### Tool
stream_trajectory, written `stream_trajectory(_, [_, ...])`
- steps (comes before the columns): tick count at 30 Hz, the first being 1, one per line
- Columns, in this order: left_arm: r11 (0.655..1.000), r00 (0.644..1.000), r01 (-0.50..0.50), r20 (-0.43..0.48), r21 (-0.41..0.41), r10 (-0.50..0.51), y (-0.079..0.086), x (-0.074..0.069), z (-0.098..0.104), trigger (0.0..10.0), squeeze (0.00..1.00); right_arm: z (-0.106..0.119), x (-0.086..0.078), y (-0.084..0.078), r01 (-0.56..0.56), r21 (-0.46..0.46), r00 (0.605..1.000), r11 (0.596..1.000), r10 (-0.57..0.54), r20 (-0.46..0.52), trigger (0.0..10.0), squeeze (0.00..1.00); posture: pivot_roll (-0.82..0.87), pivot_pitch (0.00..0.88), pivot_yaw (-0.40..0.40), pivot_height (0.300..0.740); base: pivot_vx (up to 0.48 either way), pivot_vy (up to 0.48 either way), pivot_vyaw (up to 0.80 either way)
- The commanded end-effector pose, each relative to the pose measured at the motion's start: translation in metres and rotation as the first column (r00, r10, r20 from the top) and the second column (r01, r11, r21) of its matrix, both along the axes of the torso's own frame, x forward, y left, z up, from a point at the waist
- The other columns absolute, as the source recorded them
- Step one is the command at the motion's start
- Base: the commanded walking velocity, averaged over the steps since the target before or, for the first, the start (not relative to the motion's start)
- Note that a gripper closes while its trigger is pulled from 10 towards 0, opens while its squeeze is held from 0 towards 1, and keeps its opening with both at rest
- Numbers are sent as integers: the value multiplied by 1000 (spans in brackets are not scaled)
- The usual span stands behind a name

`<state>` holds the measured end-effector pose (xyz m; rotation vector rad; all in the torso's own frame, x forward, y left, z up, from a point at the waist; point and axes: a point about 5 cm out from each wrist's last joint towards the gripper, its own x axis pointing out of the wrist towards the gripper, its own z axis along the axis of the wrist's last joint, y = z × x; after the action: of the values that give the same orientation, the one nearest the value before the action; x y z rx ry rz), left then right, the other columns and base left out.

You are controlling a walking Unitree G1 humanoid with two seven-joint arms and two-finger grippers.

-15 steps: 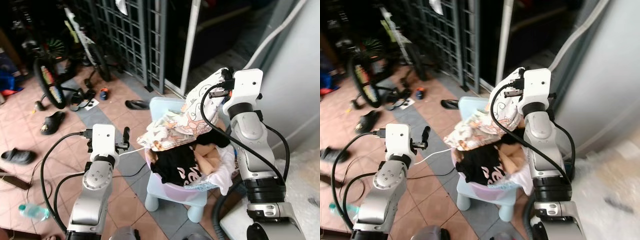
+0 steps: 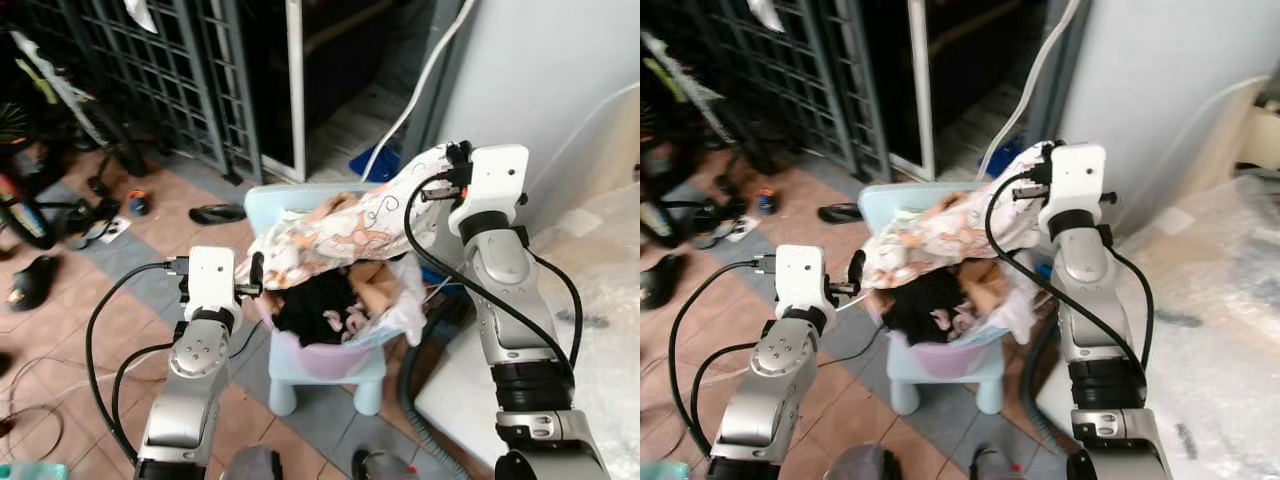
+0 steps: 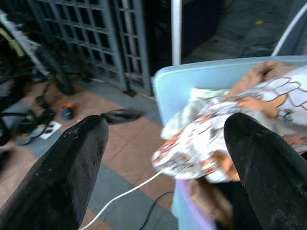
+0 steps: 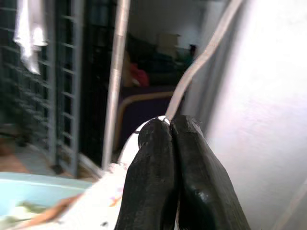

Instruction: Clothes washing

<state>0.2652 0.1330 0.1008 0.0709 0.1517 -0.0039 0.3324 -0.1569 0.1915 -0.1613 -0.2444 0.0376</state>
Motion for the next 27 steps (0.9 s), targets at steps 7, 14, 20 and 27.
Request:
stream_trajectory(7, [999,1000,11,5,-43,-11,4,-1,0,10000,0,8,0,4,-14,-13,1000,1000,14,24,10000,0,-34,0,46,740,-168,0,-90])
stream_trajectory(14, [998,1000,20,23,-54,-18,4,-1,2,10000,0,9,1,4,-20,-23,999,1000,21,28,10000,0,-35,0,41,740,0,-37,-229])
stream_trajectory(20, [998,999,23,25,-54,-21,5,-1,3,10000,0,9,1,5,-23,-28,999,999,24,30,10000,0,-35,0,40,740,0,-314,-267])
stream_trajectory(27, [998,1000,18,15,-54,-18,6,-1,1,10000,0,7,1,5,-25,-31,999,999,26,23,10000,0,-37,0,43,740,0,-334,-686])
